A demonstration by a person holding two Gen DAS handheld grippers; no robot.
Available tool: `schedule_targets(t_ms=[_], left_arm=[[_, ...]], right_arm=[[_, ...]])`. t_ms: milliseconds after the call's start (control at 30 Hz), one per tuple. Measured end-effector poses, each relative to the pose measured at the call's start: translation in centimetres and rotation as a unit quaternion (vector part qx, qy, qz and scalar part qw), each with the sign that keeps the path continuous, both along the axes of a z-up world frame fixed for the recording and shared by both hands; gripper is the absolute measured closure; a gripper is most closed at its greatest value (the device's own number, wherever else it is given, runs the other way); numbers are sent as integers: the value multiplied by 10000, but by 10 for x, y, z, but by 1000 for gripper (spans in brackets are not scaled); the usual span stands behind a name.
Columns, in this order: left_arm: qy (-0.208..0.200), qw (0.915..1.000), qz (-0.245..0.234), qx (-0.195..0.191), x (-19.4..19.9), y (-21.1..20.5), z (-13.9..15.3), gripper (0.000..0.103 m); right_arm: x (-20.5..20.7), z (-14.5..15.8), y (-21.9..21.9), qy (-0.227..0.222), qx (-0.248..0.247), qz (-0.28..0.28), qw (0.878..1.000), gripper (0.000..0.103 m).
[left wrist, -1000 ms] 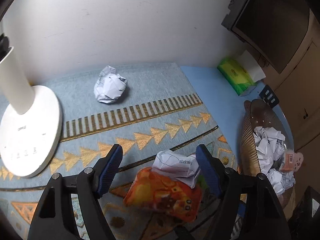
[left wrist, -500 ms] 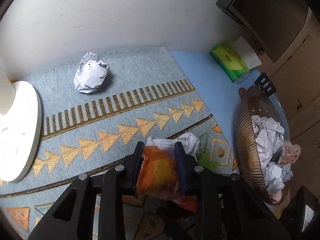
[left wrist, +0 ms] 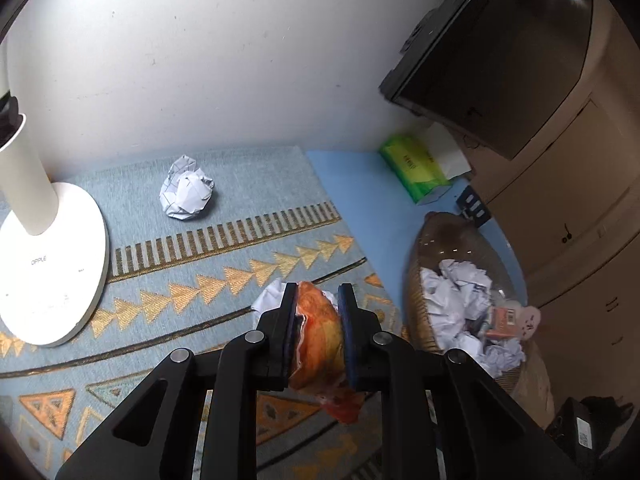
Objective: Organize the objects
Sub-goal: 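Grasp the orange snack bag with the left tool while the right tool reaches toward it, then lift the orange snack bag with the left tool and adjust the grip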
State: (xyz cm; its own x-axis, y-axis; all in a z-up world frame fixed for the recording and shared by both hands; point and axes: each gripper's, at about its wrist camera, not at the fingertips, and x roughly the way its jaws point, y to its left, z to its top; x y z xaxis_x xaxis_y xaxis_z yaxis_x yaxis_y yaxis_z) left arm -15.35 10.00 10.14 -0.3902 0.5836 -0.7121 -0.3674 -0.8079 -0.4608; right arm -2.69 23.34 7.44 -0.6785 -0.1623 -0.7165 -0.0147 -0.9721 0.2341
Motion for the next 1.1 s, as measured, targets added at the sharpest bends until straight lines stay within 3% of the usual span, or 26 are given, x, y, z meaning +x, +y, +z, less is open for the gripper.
schedule_targets(t_ms=[133, 267, 533, 700, 767, 800, 867, 933, 1000, 1100], left_arm=[[207, 9995, -63, 228, 30, -9, 32, 87], [484, 9986, -125, -170, 66, -1, 44, 87], [249, 9975, -483, -462, 135, 16, 27, 87], [169, 9982, -202, -532, 146, 17, 19, 87], [198, 9970, -98, -740, 148, 15, 10, 85], [216, 9952, -86, -954, 148, 16, 1, 72], [39, 9910, -16, -1340, 149, 17, -26, 53], [-276, 9892, -7, -1440, 150, 18, -52, 36], [-278, 9867, 103, -1596, 155, 18, -70, 10], [-206, 9793, -71, -2010, 160, 26, -87, 7]], right_arm=[[31, 31, 13, 339, 164, -169, 9992, 62], [61, 49, 29, 485, 468, -182, 9976, 62], [101, 57, 68, 406, 455, -327, 9976, 62], [113, 68, 82, 535, 483, -319, 9969, 61], [114, 70, 84, 563, 462, -294, 9969, 61], [114, 69, 84, 553, 443, -275, 9971, 61], [113, 66, 83, 494, 410, -228, 9977, 61], [112, 64, 81, 437, 417, -163, 9980, 61], [112, 63, 79, 428, 458, -106, 9980, 61], [111, 62, 76, 417, 505, -61, 9978, 61]])
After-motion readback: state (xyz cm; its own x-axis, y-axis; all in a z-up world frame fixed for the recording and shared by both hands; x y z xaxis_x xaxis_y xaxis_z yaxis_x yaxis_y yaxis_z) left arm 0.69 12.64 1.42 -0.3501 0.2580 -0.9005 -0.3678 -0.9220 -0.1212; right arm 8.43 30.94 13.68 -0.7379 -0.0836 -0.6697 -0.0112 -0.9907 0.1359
